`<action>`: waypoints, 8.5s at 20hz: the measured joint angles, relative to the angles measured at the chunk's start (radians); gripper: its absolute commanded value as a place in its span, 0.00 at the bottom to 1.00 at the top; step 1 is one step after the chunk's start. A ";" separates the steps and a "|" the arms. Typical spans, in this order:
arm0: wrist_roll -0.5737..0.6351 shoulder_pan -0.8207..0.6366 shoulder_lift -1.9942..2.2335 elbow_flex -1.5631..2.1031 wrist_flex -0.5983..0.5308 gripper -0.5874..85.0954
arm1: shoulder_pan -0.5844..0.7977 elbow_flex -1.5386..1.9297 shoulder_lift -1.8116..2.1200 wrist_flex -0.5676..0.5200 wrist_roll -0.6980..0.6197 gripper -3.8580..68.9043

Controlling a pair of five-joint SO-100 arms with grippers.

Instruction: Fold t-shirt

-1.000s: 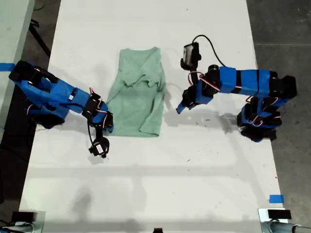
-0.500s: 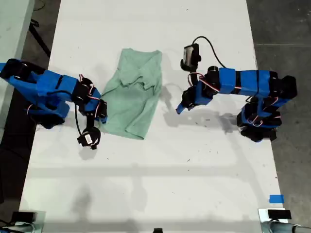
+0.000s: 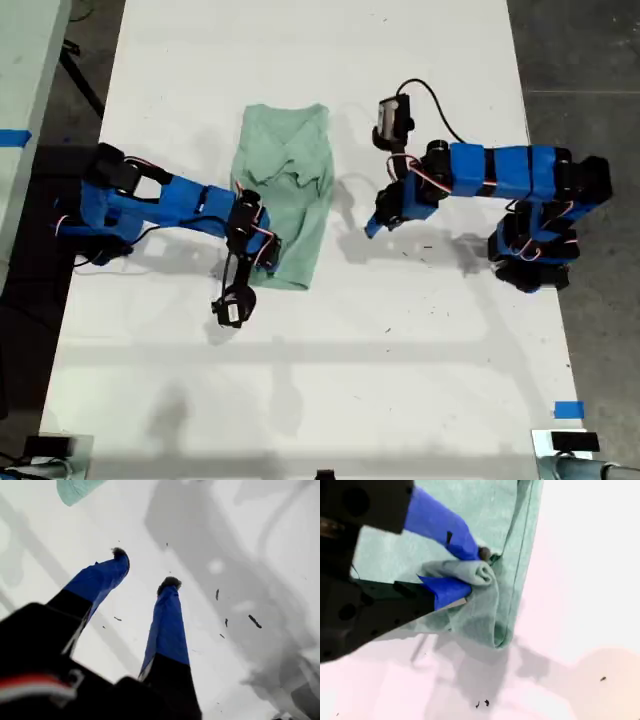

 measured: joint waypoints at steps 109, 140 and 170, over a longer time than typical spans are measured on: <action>0.341 -0.655 0.279 0.067 0.025 0.54 | 0.356 -0.913 -0.782 -0.091 -0.166 0.70; 0.117 -0.523 2.118 1.690 -0.235 0.01 | 0.307 0.959 1.035 -0.264 0.043 0.04; 0.106 -0.307 2.370 1.842 -0.089 0.03 | 0.492 -0.925 -1.026 -0.706 -0.339 0.04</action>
